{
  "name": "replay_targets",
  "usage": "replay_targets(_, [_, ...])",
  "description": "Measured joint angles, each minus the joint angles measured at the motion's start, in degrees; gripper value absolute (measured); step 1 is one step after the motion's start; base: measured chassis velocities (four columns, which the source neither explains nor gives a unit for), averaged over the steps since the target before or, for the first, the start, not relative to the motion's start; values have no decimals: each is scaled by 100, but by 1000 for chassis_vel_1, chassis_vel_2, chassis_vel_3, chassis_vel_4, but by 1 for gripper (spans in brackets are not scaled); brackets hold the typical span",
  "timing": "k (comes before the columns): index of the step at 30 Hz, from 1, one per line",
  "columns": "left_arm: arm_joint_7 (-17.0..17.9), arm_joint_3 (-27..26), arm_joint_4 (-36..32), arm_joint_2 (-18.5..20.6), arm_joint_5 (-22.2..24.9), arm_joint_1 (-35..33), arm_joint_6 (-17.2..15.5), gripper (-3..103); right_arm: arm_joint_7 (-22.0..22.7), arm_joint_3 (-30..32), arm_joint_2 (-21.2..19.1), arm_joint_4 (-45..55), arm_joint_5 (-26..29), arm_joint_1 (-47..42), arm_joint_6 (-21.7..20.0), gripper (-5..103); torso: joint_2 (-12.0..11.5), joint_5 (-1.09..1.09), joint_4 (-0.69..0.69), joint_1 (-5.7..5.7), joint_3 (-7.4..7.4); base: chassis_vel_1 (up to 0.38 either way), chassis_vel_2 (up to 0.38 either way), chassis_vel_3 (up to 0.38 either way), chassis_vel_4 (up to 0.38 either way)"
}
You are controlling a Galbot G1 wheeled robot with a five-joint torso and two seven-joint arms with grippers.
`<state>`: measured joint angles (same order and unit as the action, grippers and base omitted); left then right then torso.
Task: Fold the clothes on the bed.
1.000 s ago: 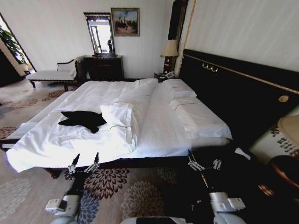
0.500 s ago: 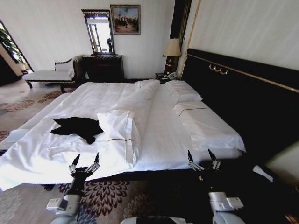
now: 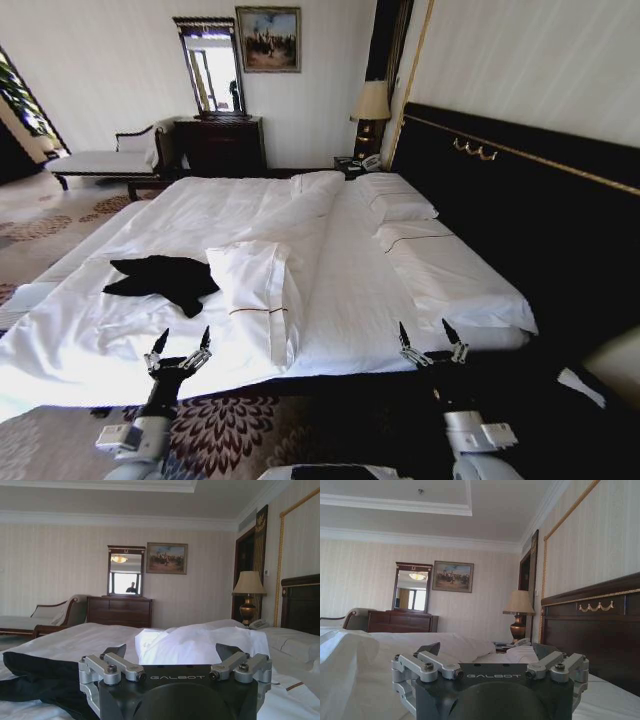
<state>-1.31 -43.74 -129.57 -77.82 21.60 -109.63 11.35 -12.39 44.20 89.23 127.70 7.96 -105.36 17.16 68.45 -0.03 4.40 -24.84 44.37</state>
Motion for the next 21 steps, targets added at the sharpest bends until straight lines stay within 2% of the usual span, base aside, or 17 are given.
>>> replay_targets(5, [0, -1, 2, -2, -16, -1, 1, 100, 16, 2, -8, -24, 12, 19, 3, 100, 0, 0, 0, -1, 0, 110, 121, -107, -144])
replay_targets(13, [7, 15, 7, -23, -85, -9, 4, 100, 67, 2, -13, -65, 52, 69, 3, 100, 0, -4, 1, -2, 0, 143, 242, -144, -249])
replay_targets(21, [15, 18, 26, -63, -125, -36, 36, 100, 138, 12, -47, -130, 127, 139, 5, 100, 0, 1, -1, -2, 1, -14, 192, 29, -172])
